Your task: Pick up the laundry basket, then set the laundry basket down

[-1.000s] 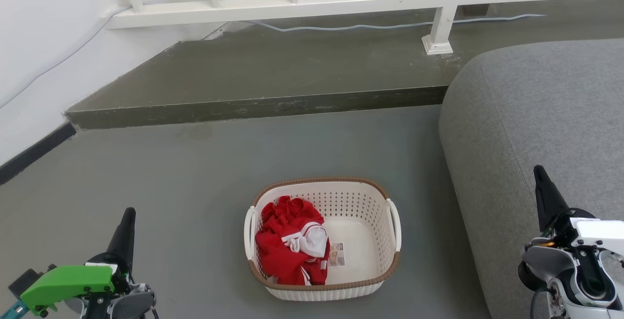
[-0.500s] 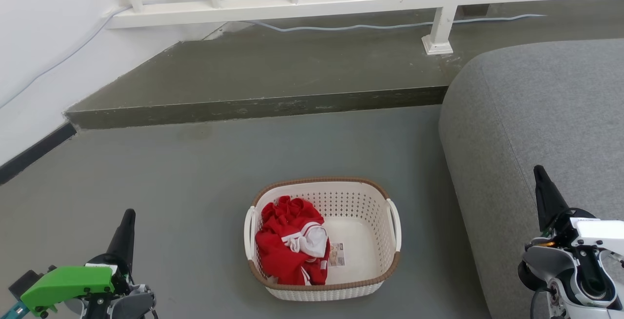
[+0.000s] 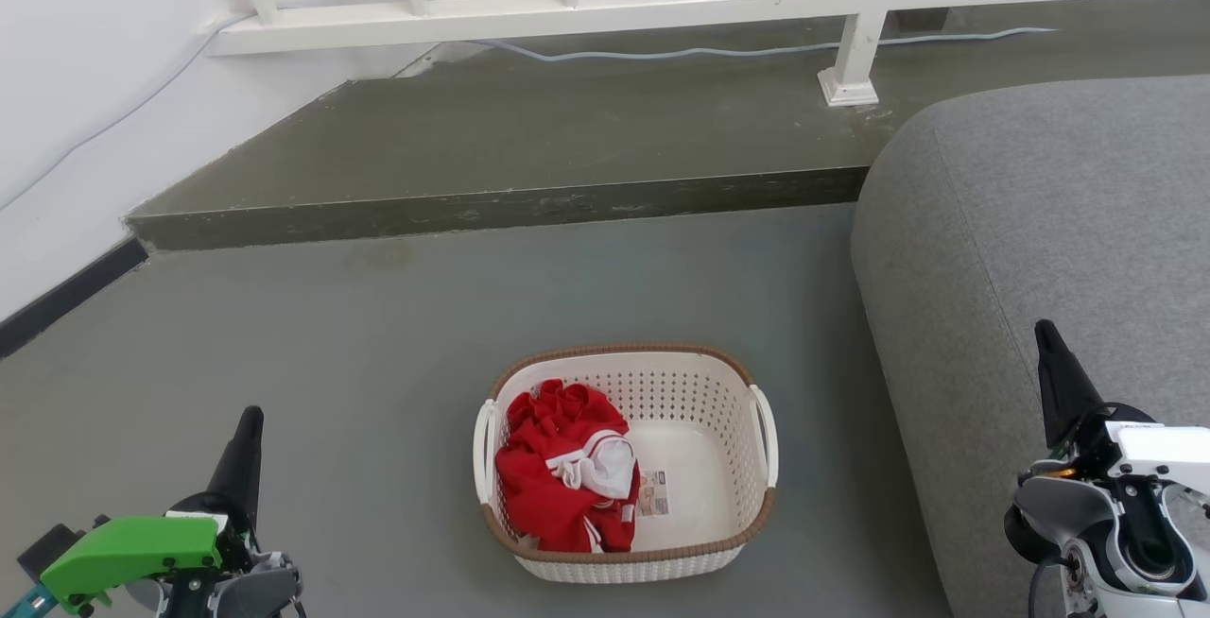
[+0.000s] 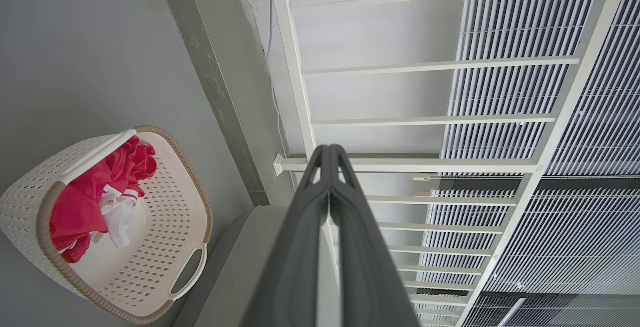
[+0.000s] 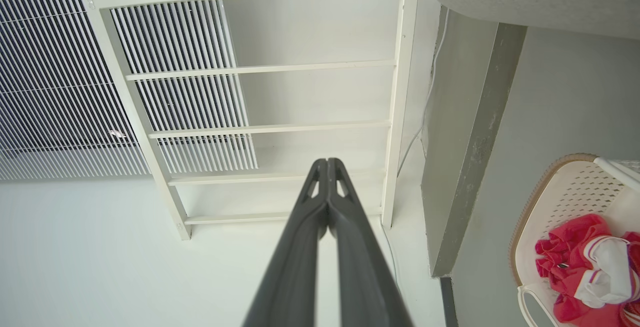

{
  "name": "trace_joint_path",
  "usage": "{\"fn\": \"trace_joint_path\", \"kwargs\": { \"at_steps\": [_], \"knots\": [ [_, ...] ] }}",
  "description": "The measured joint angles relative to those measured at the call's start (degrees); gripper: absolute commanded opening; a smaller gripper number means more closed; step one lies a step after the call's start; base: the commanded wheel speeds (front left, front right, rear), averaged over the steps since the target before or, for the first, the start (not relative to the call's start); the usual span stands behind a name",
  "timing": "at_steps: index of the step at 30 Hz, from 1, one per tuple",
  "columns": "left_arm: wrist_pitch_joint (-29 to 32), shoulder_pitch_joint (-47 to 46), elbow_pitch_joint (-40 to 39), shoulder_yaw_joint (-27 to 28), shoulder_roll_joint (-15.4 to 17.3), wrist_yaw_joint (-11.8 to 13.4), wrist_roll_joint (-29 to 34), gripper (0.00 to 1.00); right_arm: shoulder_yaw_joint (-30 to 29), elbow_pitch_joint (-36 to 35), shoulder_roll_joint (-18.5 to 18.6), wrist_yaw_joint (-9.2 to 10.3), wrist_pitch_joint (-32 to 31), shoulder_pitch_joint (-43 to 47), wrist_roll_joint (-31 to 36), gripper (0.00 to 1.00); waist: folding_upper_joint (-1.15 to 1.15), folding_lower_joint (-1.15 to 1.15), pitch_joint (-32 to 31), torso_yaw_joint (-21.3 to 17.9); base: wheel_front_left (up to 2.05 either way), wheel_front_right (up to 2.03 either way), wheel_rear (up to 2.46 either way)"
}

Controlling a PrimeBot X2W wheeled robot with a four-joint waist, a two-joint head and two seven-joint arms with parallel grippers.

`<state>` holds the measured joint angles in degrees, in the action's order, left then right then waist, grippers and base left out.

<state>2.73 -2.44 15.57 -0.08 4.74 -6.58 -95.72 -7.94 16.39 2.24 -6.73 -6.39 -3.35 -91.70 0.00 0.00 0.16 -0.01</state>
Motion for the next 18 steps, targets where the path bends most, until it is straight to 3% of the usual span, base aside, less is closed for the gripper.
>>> {"fn": "trace_joint_path", "kwargs": {
  "at_steps": [18],
  "knots": [
    [0.0,-0.2,0.2,0.1,0.0,0.0,0.0,0.0,0.0,0.0,0.0,0.0,0.0,0.0,0.0,0.0,0.0,0.0,0.0,0.0,0.0,0.0,0.0]
  ]
}}
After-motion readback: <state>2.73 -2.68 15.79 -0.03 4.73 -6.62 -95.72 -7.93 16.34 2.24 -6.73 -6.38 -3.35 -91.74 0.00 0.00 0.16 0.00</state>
